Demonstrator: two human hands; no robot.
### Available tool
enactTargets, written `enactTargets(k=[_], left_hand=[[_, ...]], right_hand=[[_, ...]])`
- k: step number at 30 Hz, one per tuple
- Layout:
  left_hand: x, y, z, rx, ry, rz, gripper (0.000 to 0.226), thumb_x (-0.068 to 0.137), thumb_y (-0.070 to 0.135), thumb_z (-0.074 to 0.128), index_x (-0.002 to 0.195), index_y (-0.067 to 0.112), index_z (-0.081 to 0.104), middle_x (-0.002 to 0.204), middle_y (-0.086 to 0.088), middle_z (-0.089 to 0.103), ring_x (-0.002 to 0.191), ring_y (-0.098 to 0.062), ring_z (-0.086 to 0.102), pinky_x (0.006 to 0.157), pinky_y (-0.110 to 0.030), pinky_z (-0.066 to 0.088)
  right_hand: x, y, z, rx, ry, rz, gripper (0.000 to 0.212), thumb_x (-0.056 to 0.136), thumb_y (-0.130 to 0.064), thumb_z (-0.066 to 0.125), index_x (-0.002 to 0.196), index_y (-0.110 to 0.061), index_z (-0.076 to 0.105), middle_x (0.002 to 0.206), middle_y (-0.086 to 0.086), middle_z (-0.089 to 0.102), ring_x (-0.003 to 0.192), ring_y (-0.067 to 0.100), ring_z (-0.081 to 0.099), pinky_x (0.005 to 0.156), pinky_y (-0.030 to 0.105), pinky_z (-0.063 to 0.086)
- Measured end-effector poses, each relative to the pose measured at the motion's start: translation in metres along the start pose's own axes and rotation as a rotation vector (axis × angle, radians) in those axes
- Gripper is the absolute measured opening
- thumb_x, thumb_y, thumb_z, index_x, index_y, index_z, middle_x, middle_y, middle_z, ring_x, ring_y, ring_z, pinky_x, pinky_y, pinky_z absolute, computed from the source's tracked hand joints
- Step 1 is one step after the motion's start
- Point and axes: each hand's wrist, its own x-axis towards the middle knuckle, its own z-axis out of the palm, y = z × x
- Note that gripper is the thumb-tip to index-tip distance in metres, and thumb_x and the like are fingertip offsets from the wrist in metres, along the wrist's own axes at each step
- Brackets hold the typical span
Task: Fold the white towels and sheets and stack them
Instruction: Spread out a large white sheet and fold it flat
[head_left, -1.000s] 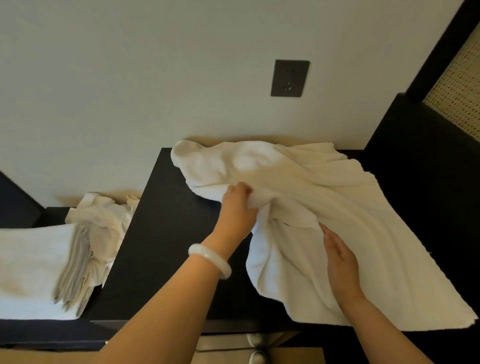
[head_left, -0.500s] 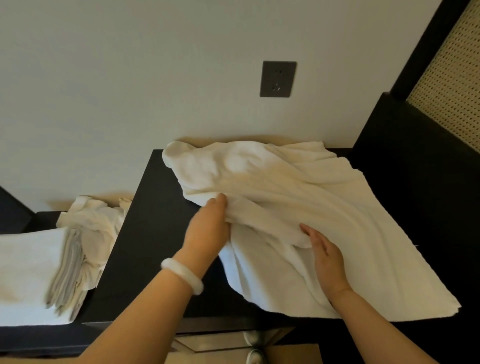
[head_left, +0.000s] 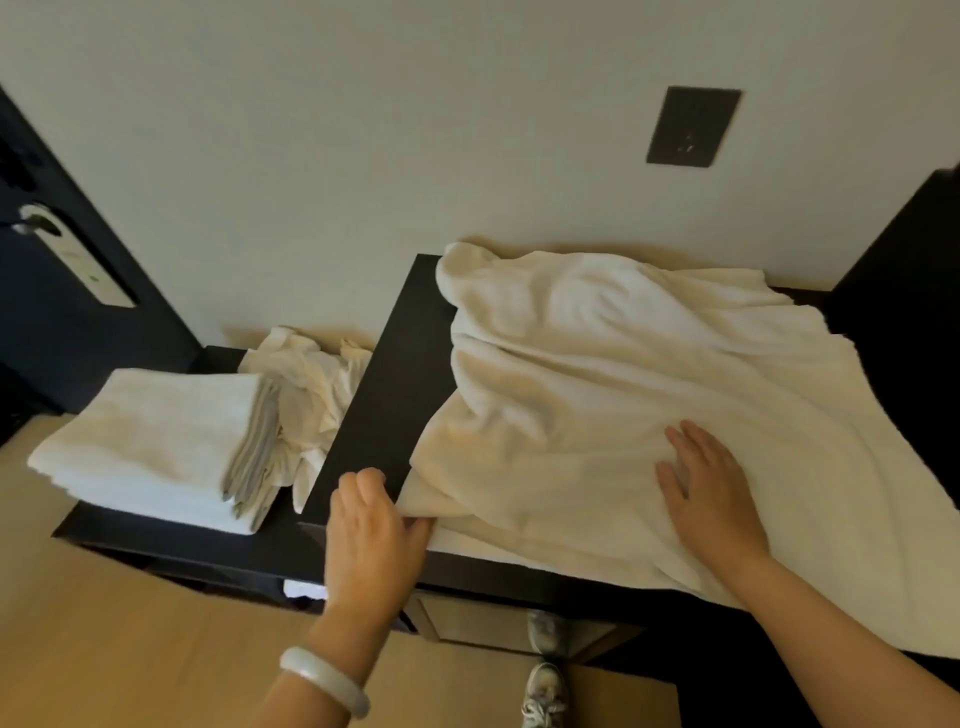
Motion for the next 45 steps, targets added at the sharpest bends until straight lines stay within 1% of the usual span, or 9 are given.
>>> enactTargets(k=[6, 12, 15, 20, 28, 32, 35, 39, 45], left_hand=[[-0.007, -0.009, -0.016, -0.280, -0.071, -0.033, 0.027, 0.089, 0.021, 0.063, 0.086, 0.035, 0.041, 0.080, 0.007, 0.053, 0.069, -0.011, 0.055, 0.060, -0.027, 0.051], [-0.018, -0.056, -0.042, -0.968, -0.367, -0.407, 0.013, 0.092, 0.006, 0.062, 0.090, 0.014, 0.072, 0.083, -0.012, 0.072, 0.081, -0.029, 0.068, 0.071, -0.030, 0.057], [-0.021, -0.047, -0.033, -0.583, -0.258, -0.271, 0.017, 0.088, 0.009, 0.068, 0.101, 0.020, 0.066, 0.095, 0.000, 0.067, 0.088, -0.017, 0.065, 0.072, -0.026, 0.056], [-0.014, -0.020, -0.029, -0.009, -0.073, 0.397, 0.039, 0.074, 0.011, 0.081, 0.109, 0.018, 0.066, 0.108, 0.003, 0.059, 0.097, -0.017, 0.052, 0.087, -0.031, 0.051], [0.019, -0.008, -0.050, -0.767, -0.578, -0.042, 0.015, 0.101, 0.021, 0.051, 0.100, 0.021, 0.065, 0.098, 0.004, 0.068, 0.096, -0.011, 0.064, 0.091, -0.033, 0.050], [0.016, -0.001, -0.039, -0.496, -0.585, 0.142, 0.012, 0.096, 0.026, 0.058, 0.107, 0.026, 0.053, 0.108, 0.007, 0.057, 0.101, -0.013, 0.055, 0.092, -0.037, 0.051], [0.007, -0.012, -0.031, -0.111, -0.270, 0.389, 0.040, 0.083, 0.009, 0.069, 0.117, 0.021, 0.051, 0.113, 0.006, 0.046, 0.101, -0.013, 0.045, 0.093, -0.034, 0.048], [-0.017, -0.052, -0.029, -0.079, 0.020, 0.385, 0.065, 0.065, -0.003, 0.081, 0.117, 0.017, 0.048, 0.111, -0.002, 0.050, 0.096, -0.019, 0.053, 0.078, -0.031, 0.054], [-0.035, -0.068, -0.031, -0.373, -0.411, -0.055, 0.048, 0.083, 0.036, 0.076, 0.115, 0.040, 0.041, 0.110, 0.017, 0.052, 0.098, -0.006, 0.059, 0.072, -0.014, 0.048]], right_hand=[[0.003, 0.003, 0.005, -0.123, -0.048, 0.003, 0.072, 0.095, -0.060, 0.027, 0.157, -0.023, 0.023, 0.165, -0.002, 0.016, 0.150, 0.016, 0.012, 0.121, 0.033, 0.008], [0.005, 0.001, 0.004, -0.195, -0.071, -0.001, 0.080, 0.090, -0.064, 0.021, 0.158, -0.022, 0.018, 0.166, 0.000, 0.011, 0.151, 0.018, 0.008, 0.122, 0.034, 0.007], [0.004, -0.001, 0.004, -0.217, -0.082, 0.016, 0.071, 0.097, -0.057, 0.031, 0.158, -0.021, 0.017, 0.166, 0.000, 0.010, 0.152, 0.018, 0.007, 0.122, 0.034, 0.006], [0.006, -0.013, 0.004, -0.295, -0.116, 0.041, 0.068, 0.101, -0.050, 0.026, 0.158, -0.015, 0.013, 0.166, 0.004, 0.007, 0.152, 0.020, 0.004, 0.123, 0.038, 0.001], [-0.007, -0.024, 0.014, -0.315, -0.143, 0.028, 0.077, 0.096, -0.061, 0.009, 0.158, -0.017, -0.006, 0.165, -0.002, -0.010, 0.152, 0.011, -0.009, 0.122, 0.035, -0.010], [-0.008, -0.023, 0.014, -0.316, -0.140, 0.008, 0.088, 0.086, -0.067, 0.000, 0.158, -0.017, -0.006, 0.165, -0.002, -0.009, 0.152, 0.011, -0.009, 0.122, 0.035, -0.010], [-0.008, -0.023, 0.015, -0.319, -0.131, 0.019, 0.088, 0.086, -0.067, -0.002, 0.158, -0.017, -0.005, 0.166, -0.002, -0.008, 0.152, 0.011, -0.008, 0.122, 0.036, -0.009], [-0.007, -0.022, 0.016, -0.322, -0.130, 0.019, 0.089, 0.085, -0.069, -0.003, 0.158, -0.018, -0.005, 0.166, -0.003, -0.008, 0.151, 0.010, -0.008, 0.122, 0.035, -0.010], [-0.007, -0.021, 0.018, -0.303, -0.124, 0.022, 0.089, 0.085, -0.069, -0.001, 0.158, -0.017, -0.004, 0.166, -0.003, -0.008, 0.151, 0.010, -0.007, 0.122, 0.035, -0.009]])
